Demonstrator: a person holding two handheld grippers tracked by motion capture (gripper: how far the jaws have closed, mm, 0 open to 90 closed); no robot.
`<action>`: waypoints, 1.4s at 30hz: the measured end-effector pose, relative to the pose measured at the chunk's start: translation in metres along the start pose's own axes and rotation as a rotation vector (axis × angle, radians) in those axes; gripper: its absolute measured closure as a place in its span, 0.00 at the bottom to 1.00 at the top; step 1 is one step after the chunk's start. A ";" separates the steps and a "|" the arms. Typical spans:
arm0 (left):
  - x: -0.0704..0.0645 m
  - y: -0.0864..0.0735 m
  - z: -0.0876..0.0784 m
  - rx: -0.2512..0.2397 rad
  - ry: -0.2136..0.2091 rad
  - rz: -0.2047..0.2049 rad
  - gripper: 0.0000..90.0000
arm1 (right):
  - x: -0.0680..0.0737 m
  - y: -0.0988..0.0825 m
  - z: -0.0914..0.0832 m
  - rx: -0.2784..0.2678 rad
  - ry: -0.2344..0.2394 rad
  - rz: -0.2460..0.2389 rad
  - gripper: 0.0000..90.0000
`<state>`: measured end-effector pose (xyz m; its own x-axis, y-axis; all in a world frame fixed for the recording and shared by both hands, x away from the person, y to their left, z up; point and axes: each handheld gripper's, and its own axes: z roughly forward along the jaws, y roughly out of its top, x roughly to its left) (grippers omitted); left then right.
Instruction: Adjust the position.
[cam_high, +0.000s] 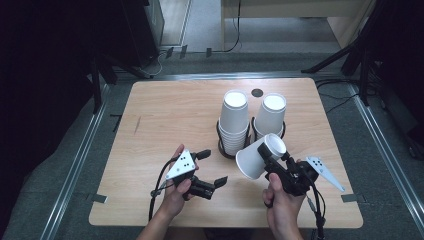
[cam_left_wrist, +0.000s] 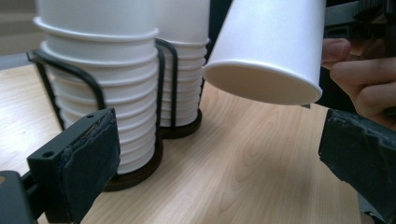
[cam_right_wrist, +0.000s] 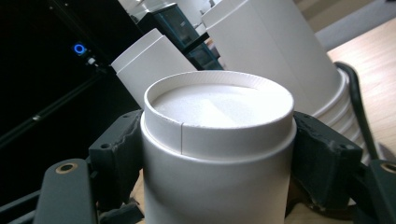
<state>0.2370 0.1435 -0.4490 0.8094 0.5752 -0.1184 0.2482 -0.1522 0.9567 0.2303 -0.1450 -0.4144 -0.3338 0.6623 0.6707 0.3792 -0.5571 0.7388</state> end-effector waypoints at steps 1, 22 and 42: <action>0.000 0.000 0.000 0.000 0.000 0.000 0.00 | 0.000 0.000 0.000 0.000 0.000 0.000 0.27; -0.025 0.004 0.036 0.013 -0.121 0.067 0.00 | -0.005 -0.002 -0.009 0.036 0.063 0.116 0.27; -0.027 0.003 0.039 -0.040 -0.131 0.049 0.00 | -0.003 -0.007 -0.007 0.084 0.114 0.202 0.27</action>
<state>0.2366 0.0960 -0.4534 0.8833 0.4573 -0.1028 0.1875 -0.1437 0.9717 0.2227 -0.1462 -0.4211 -0.3371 0.4785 0.8108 0.5169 -0.6257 0.5842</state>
